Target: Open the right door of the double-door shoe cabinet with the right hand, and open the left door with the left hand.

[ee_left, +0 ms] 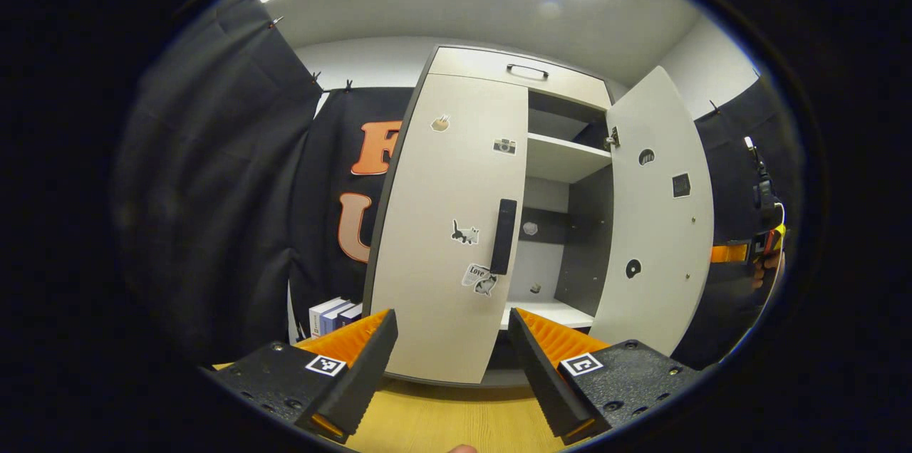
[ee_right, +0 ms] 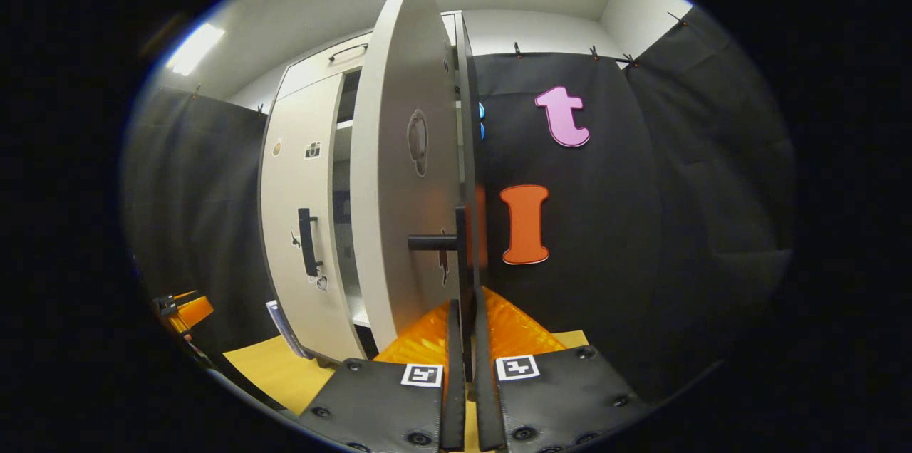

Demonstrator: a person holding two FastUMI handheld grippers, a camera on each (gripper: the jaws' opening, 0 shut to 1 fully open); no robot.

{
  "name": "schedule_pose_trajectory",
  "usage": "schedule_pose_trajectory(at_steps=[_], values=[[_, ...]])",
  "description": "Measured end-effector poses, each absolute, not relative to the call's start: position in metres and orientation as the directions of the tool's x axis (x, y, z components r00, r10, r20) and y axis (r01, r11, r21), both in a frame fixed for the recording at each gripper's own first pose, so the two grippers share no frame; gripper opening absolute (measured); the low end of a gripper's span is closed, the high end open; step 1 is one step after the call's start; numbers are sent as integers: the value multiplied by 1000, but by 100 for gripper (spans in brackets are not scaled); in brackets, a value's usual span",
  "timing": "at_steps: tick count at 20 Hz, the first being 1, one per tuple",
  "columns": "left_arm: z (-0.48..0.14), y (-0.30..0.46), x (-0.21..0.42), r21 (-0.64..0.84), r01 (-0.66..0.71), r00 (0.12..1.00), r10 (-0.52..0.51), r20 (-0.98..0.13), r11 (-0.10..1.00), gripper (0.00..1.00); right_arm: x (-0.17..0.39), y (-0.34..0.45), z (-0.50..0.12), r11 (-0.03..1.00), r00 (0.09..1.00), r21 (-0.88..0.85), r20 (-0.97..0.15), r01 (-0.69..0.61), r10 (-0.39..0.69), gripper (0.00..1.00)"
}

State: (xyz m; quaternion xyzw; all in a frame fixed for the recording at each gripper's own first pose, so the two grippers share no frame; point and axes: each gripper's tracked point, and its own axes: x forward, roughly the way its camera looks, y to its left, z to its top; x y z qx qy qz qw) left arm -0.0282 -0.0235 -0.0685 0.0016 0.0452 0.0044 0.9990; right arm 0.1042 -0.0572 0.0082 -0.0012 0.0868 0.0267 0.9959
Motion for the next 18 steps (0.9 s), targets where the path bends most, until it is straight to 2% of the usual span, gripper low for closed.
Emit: schedule_pose_trajectory(at_steps=[4, 5, 6, 7, 8, 9, 11, 14, 15, 16, 18], values=[[-68, -28, -15, 20, 16, 995, -14, -100, 1000, 94, 90, -62, 17, 1000, 992, 6, -122, -27, 28, 15], [-65, -32, -9, 18, 28, 995, -26, -94, 999, 94, 87, -63, 16, 1000, 993, 15, -113, -16, 18, 2], [-64, -40, 2, 0, 47, 995, -47, -93, 999, 94, 82, -66, 14, 1000, 993, 22, -118, 7, -5, 14], [-66, -52, 13, -25, 79, 992, -81, -101, 997, 94, 80, -64, 11, 999, 993, 42, -122, 15, -9, 14], [-65, -63, 25, -41, 111, 988, -115, -104, 993, 94, 72, -62, 11, 998, 993, 60, -121, 17, -9, 19], [-63, -69, 38, -43, 127, 986, -131, -103, 991, 94, 67, -65, 10, 997, 992, 67, -124, 33, -25, 20], [-55, -74, 65, -29, 137, 987, -139, -85, 990, 94, 55, -73, 5, 995, 987, 57, -146, 78, -69, 29], [-40, -86, 103, -1, 165, 986, -164, -41, 986, 94, 38, -84, 5, 991, 982, 41, -147, 128, -121, 83], [-37, -92, 115, 2, 176, 984, -176, -36, 984, 94, 35, -85, 6, 990, 982, 42, -141, 134, -127, 78], [-35, -101, 124, -16, 198, 980, -199, -28, 980, 94, 31, -86, 8, 990, 983, 44, -128, 137, -130, 86], [-31, -117, 145, -66, 237, 971, -239, -24, 969, 94, 30, -86, 11, 989, 985, 46, -109, 138, -132, 84]])
